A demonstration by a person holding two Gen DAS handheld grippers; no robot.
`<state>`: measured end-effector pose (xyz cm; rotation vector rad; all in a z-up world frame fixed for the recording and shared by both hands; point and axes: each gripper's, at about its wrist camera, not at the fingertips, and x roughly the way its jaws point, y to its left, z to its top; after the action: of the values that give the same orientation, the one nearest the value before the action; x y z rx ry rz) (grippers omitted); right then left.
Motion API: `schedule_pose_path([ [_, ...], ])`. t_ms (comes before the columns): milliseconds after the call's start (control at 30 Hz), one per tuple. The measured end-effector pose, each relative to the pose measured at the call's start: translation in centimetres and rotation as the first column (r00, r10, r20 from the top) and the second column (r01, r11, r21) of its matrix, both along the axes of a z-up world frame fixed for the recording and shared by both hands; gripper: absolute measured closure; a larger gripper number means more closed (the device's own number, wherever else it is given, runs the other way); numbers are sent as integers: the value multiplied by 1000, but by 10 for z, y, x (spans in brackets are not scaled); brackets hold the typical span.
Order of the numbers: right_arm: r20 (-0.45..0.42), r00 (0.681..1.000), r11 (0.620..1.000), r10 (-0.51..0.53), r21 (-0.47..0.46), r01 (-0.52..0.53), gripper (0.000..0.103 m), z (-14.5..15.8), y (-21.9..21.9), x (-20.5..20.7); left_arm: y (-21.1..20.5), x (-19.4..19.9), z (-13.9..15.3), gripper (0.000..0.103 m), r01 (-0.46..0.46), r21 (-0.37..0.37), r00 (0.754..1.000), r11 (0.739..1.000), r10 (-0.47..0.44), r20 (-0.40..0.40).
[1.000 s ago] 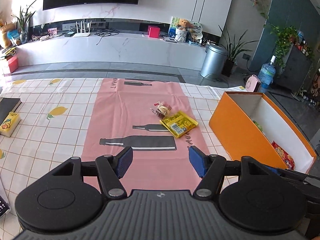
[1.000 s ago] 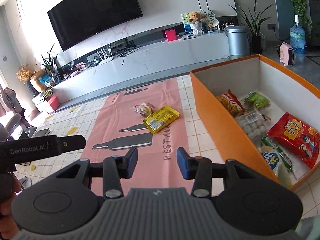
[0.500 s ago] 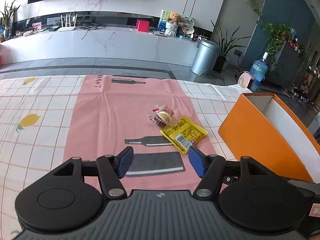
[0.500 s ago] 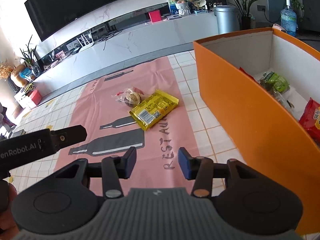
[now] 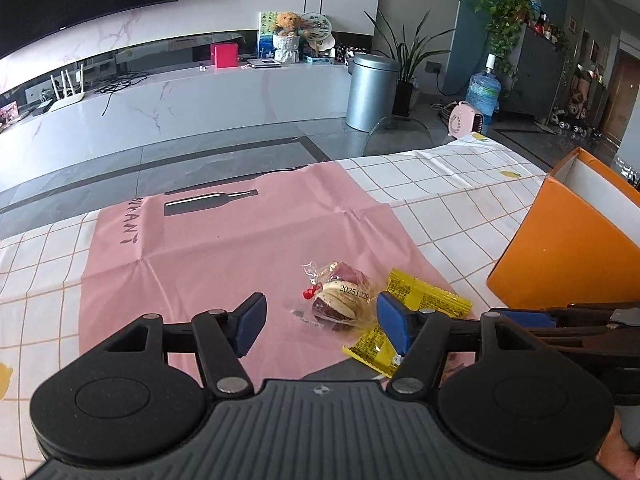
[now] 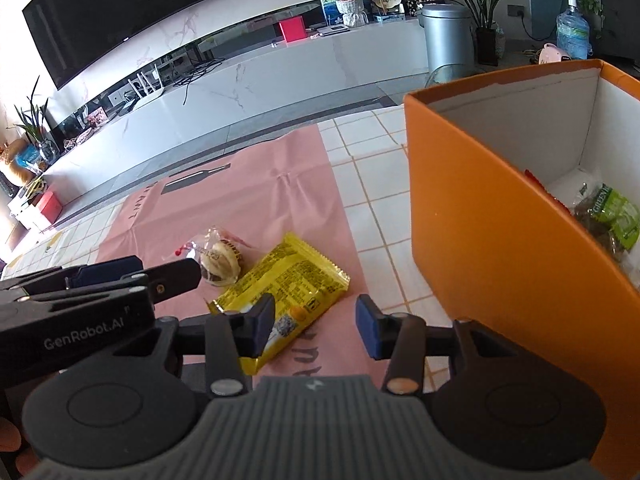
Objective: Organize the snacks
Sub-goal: 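Close the left tool on the wrapped cake while the right tool closes on the yellow packet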
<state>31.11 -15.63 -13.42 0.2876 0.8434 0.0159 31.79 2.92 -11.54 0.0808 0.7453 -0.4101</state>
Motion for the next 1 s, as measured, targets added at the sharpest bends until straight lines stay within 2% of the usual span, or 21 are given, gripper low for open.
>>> schedule_pose_path([
  [133,-1,1000,1000,6,-1,-6,60,-7,-4,7,-5,13,-6,28,43,15,999,999,-43,0],
  [300,13,1000,1000,19,9,-19,62,-10,-4,12,-10,24,-12,29,54,35,999,998,-54,-3],
  [333,16,1000,1000,22,9,-22,62,-11,-4,13,-11,26,-13,30,51,35,999,998,-51,-12],
  [467,28,999,999,41,10,-41,62,-11,-2,14,-11,29,-14,49,50,19,998,999,-49,-35],
  [633,37,997,997,63,37,-65,65,-13,-1,17,-5,27,-12,53,13,-6,997,1000,-13,-78],
  [800,35,994,993,102,52,-104,69,-12,4,16,10,14,-11,54,-28,-49,991,998,21,-136],
  [900,23,991,990,130,55,-131,75,-10,6,12,20,-1,-10,54,-56,-66,983,996,44,-177],
  [1000,-2,988,984,152,90,-151,80,-10,5,6,27,-23,-7,54,-83,-57,976,995,70,-204],
])
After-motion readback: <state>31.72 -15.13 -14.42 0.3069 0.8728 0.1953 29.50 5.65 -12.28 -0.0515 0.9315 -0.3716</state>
